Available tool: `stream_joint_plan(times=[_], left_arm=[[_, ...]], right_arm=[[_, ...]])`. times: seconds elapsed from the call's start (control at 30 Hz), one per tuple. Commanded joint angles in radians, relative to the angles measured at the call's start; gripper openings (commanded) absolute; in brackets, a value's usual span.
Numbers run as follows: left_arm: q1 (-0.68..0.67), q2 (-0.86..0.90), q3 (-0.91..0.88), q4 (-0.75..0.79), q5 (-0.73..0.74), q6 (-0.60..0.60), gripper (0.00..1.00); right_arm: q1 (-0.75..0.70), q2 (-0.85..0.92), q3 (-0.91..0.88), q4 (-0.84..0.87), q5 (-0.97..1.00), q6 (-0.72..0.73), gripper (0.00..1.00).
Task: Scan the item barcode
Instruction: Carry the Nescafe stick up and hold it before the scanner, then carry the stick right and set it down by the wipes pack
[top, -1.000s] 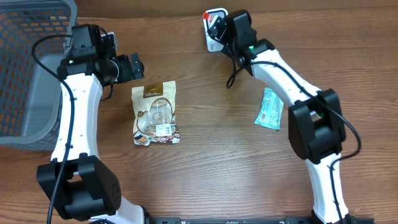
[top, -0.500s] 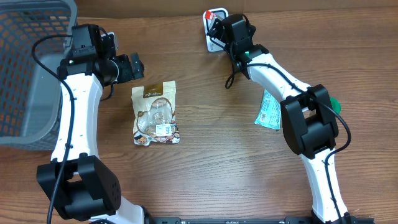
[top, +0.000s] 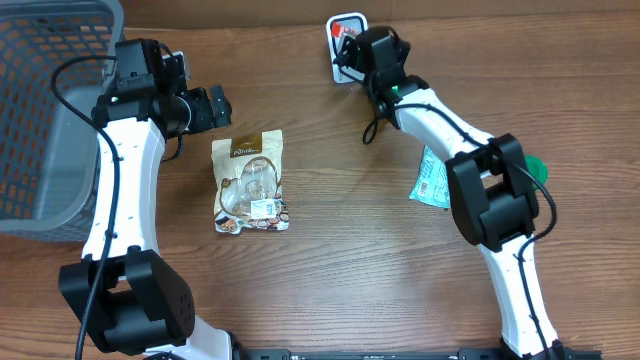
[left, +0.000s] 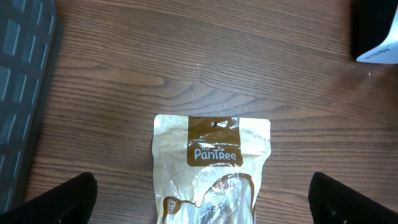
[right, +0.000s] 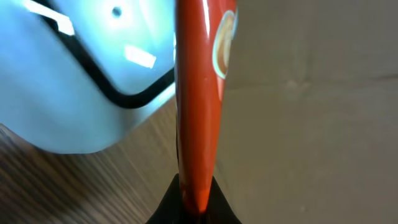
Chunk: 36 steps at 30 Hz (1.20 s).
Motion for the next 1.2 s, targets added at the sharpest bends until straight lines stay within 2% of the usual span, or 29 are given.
stream_joint_plan(times=[0.0, 0.3, 0.6, 0.77, 0.97, 1.07, 1.17], left_arm=[[0.002, 0.003, 0.005, 0.001, -0.01, 0.004, 1.0], [0.002, 0.003, 0.005, 0.001, -0.01, 0.004, 1.0], [0.002, 0.003, 0.005, 0.002, -0.01, 0.004, 1.0], [0.002, 0.003, 0.005, 0.001, -0.01, 0.004, 1.0], [0.002, 0.003, 0.005, 0.001, -0.01, 0.004, 1.0], [0.002, 0.003, 0.005, 0.001, -0.01, 0.004, 1.0], [0.002, 0.003, 0.005, 0.001, -0.01, 0.004, 1.0]], right_arm=[[-0.002, 0.041, 0.0, 0.01, 0.049, -0.016, 0.03], [-0.002, 0.062, 0.0, 0.022, 0.074, -0.019, 0.03], [0.04, 0.049, 0.022, 0.06, 0.183, -0.051, 0.03], [0.08, -0.022, 0.022, 0.045, 0.201, 0.027, 0.03], [0.104, -0.181, 0.022, -0.084, 0.201, 0.259, 0.04], [0.105, -0.274, 0.022, -0.255, 0.2, 0.478, 0.04], [0.102, -0.358, 0.022, -0.491, 0.191, 0.763, 0.03]])
